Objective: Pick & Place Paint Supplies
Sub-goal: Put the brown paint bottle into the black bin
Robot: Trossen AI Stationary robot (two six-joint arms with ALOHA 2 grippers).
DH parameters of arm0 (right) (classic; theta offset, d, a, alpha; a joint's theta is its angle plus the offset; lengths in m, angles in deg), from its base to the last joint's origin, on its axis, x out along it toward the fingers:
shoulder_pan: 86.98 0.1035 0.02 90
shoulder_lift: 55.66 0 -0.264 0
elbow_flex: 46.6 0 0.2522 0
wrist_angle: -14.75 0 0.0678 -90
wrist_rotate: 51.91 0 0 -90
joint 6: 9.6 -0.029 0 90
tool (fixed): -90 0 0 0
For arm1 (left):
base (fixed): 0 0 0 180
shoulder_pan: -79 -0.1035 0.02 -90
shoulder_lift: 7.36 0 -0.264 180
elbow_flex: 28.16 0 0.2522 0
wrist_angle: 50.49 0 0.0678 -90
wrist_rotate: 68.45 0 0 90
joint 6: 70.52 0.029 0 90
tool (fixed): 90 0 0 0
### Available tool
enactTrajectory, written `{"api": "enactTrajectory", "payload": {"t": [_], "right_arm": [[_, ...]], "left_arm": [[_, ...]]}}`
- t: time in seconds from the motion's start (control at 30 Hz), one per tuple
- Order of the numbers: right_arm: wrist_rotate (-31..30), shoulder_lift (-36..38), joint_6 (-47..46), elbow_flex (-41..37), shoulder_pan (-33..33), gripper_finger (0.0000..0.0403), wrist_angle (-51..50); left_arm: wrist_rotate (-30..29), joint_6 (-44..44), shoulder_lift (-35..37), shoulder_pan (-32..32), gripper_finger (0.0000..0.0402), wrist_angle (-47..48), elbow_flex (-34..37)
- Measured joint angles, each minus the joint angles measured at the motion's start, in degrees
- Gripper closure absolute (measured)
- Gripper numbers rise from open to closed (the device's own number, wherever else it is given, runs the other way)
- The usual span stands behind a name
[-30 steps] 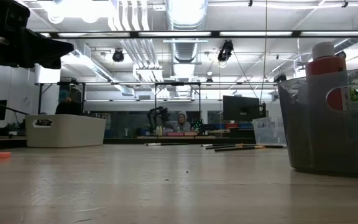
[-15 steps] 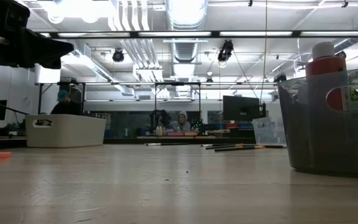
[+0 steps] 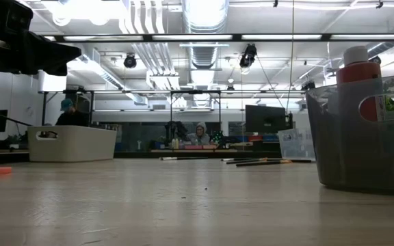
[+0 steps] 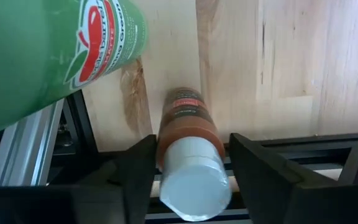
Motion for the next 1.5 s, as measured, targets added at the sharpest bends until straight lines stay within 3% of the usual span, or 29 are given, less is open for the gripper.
{"api": "enactTrajectory", "payload": {"t": [0.23, 0.47, 0.67, 1.0, 1.5], "right_arm": [[0.6, 0.0, 2.1, 0.1, 0.0, 0.0266, 0.0], [0.8, 0.0, 2.2, 0.1, 0.0, 0.025, 0.3], [0.9, 0.0, 2.3, 0.1, 0.0, 0.0266, 0.3], [0.9, 0.3, 2.9, 0.1, 0.0, 0.0258, 0.3], [-0.9, 10.5, 2.5, 0.1, -0.1, 0.0255, -8.5]], "left_arm": [[0.0, 0.0, 0.0, 0.0, 0.0401, 0.0, 0.0], [0.0, 0.0, 0.0, 0.0, 0.0401, 0.0, 0.0], [0.0, 0.0, 0.0, 0.0, 0.0401, 0.0, 0.0], [0.0, 0.0, 0.0, 0.0, 0.0401, 0.0, 0.0], [0.0, 0.0, 0.0, 0.0, 0.0401, 0.0, 0.0]]}}
